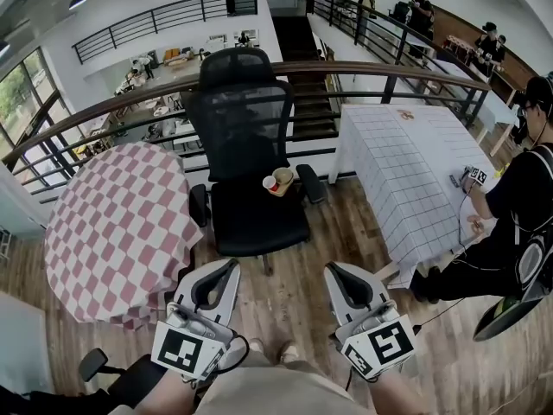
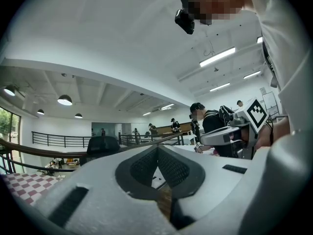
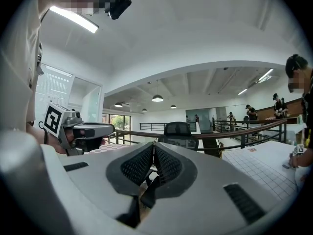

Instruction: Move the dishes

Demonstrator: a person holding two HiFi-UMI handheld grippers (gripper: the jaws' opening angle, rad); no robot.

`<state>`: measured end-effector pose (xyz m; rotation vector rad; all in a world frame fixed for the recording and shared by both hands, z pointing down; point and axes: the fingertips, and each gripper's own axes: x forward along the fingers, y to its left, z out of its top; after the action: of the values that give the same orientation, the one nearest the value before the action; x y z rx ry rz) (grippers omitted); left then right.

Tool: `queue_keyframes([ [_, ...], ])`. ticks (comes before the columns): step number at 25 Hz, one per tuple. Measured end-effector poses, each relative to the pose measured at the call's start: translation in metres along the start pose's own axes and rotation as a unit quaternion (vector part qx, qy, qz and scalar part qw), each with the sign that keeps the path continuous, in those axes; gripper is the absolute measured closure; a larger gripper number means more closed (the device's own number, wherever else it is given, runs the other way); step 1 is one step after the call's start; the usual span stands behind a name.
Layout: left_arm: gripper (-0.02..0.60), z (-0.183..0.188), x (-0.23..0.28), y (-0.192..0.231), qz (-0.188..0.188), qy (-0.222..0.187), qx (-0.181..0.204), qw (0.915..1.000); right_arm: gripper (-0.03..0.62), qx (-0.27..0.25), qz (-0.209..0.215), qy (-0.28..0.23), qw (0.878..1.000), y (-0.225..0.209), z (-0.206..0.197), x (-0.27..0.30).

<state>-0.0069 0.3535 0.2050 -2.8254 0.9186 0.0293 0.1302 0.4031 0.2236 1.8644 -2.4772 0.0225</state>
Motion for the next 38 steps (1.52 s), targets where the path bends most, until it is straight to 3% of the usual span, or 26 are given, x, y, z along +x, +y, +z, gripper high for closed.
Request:
queue_keyframes([
  [5, 0.568, 0.014, 0.006, 0.001, 0.017, 0.008, -0.004, 0.9998, 0.572, -0.003, 0.015, -0.004, 1.0, -0.003, 0.013, 0.004],
  [14, 0.568, 0.002, 0.025, 0.017, 0.028, 0.014, -0.014, 0.9994, 0.572, -0.011, 0.039, 0.01, 0.999, -0.012, 0.01, 0.031],
  [25, 0.568, -0.061, 0.091, 0.077, 0.029, 0.028, -0.036, 0.9985, 0.571, -0.022, 0.054, 0.035, 0.998, -0.05, -0.027, 0.134],
  [28, 0.568, -0.061, 0.087, 0.094, 0.033, 0.048, -0.036, 0.9977, 0.571, -0.019, 0.055, 0.033, 0.998, -0.042, -0.019, 0.151],
  [33, 0.568, -0.04, 0.082, 0.119, 0.045, 0.047, -0.014, 0.9978, 0.572, -0.017, 0.072, 0.023, 0.997, -0.027, -0.001, 0.177],
  [38, 0.568, -0.042, 0.104, 0.178, 0.047, 0.059, -0.02, 0.9969, 0.571, -0.021, 0.078, 0.028, 0.996, -0.03, 0.015, 0.244],
])
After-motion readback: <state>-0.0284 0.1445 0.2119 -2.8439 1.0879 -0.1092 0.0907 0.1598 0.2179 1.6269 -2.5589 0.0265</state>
